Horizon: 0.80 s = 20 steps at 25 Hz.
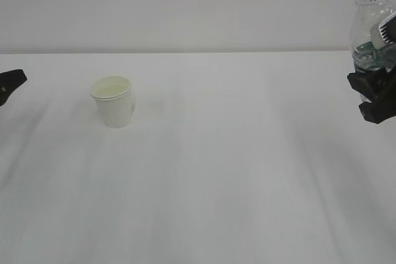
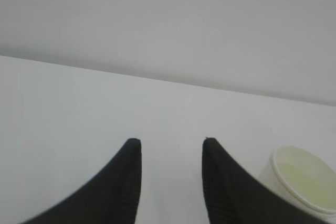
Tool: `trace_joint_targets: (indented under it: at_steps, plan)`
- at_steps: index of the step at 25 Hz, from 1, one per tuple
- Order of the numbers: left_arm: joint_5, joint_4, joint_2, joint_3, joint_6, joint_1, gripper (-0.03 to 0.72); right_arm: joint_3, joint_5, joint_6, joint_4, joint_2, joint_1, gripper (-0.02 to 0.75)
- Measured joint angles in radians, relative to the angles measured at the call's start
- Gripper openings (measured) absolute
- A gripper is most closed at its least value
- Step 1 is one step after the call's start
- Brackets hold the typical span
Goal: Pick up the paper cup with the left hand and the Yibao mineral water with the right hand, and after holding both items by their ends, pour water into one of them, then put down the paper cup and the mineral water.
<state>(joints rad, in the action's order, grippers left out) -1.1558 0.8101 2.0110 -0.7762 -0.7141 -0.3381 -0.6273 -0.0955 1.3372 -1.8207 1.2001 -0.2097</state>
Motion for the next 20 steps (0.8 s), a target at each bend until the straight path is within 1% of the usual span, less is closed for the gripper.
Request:
trace_joint_targets:
  at_steps: [3,5,8,10,11,13,17,20]
  plan:
    - [0.002,-0.019,-0.008,0.036,0.041,0.039,0.244,0.0,0.0,0.0,0.0,0.0,0.0,0.456]
    - [0.002,-0.05,-0.03,0.068,0.08,0.066,0.237,0.0,0.0,0.0,0.0,0.0,0.0,0.456]
    - [0.002,-0.161,-0.056,0.128,0.126,0.09,0.233,0.0,0.0,0.0,0.0,0.0,0.0,0.456]
    - [0.002,-0.251,-0.06,0.175,0.137,0.092,0.232,0.0,0.0,0.0,0.0,0.0,0.0,0.456]
    - [0.002,-0.278,-0.06,0.192,0.14,0.092,0.232,0.0,0.0,0.0,0.0,0.0,0.0,0.456]
    - [0.004,-0.307,-0.062,0.231,0.146,0.092,0.232,0.0,0.0,0.0,0.0,0.0,0.0,0.456]
    - [0.008,-0.321,-0.086,0.29,0.177,0.118,0.228,0.0,0.0,0.0,0.0,0.0,0.0,0.456]
    - [0.008,-0.338,-0.13,0.329,0.21,0.147,0.199,0.0,0.0,0.012,0.0,0.0,0.0,0.456]
